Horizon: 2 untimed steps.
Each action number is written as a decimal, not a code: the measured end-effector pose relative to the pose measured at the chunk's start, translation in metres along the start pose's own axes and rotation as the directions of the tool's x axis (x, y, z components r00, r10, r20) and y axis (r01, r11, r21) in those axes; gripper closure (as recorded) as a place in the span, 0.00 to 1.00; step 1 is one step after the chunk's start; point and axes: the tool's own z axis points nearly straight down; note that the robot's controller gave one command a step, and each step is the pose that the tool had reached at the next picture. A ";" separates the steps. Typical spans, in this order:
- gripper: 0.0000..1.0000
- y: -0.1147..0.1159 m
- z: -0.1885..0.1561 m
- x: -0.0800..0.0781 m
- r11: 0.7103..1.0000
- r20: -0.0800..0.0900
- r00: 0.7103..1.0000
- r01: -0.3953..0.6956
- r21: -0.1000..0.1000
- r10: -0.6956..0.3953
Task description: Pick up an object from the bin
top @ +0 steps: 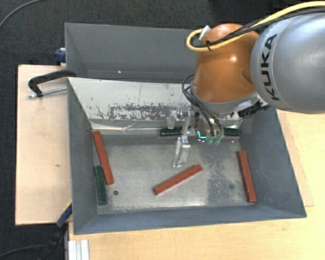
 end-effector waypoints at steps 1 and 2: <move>0.00 -0.058 0.132 0.027 0.993 -0.002 0.993 0.114 0.002 -0.114; 1.00 -0.056 0.127 0.024 0.993 0.008 0.993 0.115 0.000 -0.115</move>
Offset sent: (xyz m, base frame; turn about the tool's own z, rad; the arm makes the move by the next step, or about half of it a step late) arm -0.0253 -0.0568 -0.1278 -0.1168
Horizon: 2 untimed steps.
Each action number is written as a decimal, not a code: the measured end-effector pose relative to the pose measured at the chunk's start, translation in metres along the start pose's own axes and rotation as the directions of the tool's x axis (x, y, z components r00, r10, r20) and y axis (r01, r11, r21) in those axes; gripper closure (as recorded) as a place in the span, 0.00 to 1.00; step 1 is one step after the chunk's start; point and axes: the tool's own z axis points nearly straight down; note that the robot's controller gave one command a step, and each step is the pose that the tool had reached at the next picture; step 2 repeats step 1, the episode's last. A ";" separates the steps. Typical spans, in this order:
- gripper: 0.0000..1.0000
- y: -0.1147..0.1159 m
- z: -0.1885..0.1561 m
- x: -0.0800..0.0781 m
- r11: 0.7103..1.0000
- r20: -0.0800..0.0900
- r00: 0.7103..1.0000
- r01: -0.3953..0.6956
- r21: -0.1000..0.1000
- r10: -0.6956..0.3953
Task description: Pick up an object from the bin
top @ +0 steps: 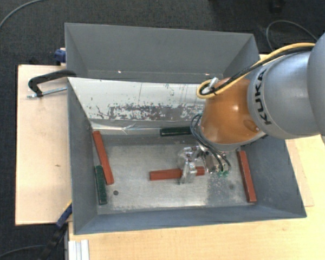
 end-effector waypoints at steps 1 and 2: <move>1.00 -0.009 -0.152 0.005 1.000 0.014 1.000 -0.013 0.002 0.013; 1.00 -0.009 -0.152 0.005 1.000 0.014 1.000 -0.013 0.002 0.013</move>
Offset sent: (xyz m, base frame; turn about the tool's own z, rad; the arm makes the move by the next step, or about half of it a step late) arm -0.0065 -0.0105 0.1459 0.0121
